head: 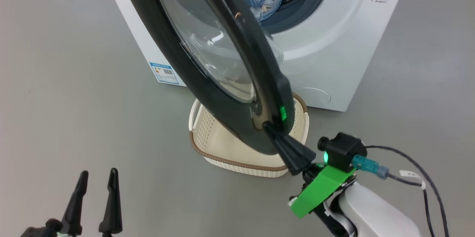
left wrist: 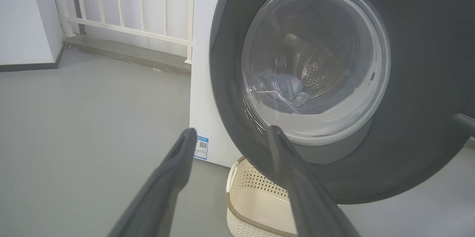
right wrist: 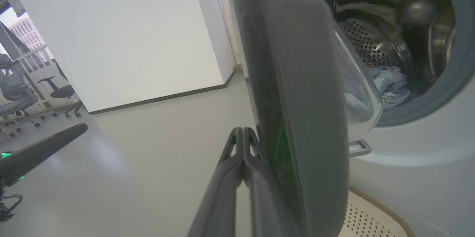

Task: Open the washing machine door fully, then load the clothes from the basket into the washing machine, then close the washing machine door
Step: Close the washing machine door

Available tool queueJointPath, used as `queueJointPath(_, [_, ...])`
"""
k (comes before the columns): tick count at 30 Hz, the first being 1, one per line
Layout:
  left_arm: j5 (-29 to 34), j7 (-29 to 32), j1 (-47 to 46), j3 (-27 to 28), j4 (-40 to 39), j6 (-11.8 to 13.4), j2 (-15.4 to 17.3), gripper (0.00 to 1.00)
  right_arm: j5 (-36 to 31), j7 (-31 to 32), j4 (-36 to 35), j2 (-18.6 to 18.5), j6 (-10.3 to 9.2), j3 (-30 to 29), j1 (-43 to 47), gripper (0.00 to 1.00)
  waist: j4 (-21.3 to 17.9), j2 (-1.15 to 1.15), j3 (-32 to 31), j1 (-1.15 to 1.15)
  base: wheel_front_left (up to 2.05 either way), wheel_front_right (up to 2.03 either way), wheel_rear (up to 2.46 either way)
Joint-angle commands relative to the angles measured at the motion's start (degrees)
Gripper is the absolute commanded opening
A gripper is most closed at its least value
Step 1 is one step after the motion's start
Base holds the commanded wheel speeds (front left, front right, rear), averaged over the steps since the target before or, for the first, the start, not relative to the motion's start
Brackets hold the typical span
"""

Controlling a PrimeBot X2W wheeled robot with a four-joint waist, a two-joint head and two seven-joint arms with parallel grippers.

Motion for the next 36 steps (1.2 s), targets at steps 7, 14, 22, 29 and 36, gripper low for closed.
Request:
queueJointPath(7, [-0.1, -0.4, -4.5, 1.1, -2.6, 0.0, -0.3, 1.00, -2.0, -0.3, -0.8, -0.5, -0.01, -5.7, -4.5, 0.00, -0.6, 0.00, 3.6, 0.00, 0.00, 0.00, 0.00])
queueJointPath(14, [-0.3, -0.4, -6.8, 0.4, -3.1, 0.0, -0.9, 1.00, -4.1, -0.3, -0.7, -1.5, -0.01, -11.9, -7.0, 0.00, -0.2, 0.00, 6.6, 0.00, 0.00, 0.00, 0.00])
queueJointPath(22, [-0.4, -0.4, -10.2, -0.7, -3.7, 0.0, -2.1, 1.00, -5.1, -0.3, -0.1, -3.2, -0.01, -16.6, -11.1, 0.00, 1.3, 0.00, 10.4, 0.00, 0.00, 0.00, 0.00])
queueJointPath(29, [-0.8, -0.4, -13.0, -2.4, -3.8, 0.0, -3.3, 1.00, -6.6, -0.3, 1.4, -4.9, -0.01, -21.2, -15.6, 0.00, 3.3, 0.00, 13.6, 0.00, 0.00, 0.00, 0.00])
queueJointPath(36, [-1.3, -0.4, -15.6, -3.9, -3.8, 0.0, -4.0, 1.00, -7.9, -0.3, 3.2, -6.6, -0.01, -24.6, -20.6, 0.00, 5.6, 0.00, 16.4, 0.00, 0.00, 0.00, 0.00])
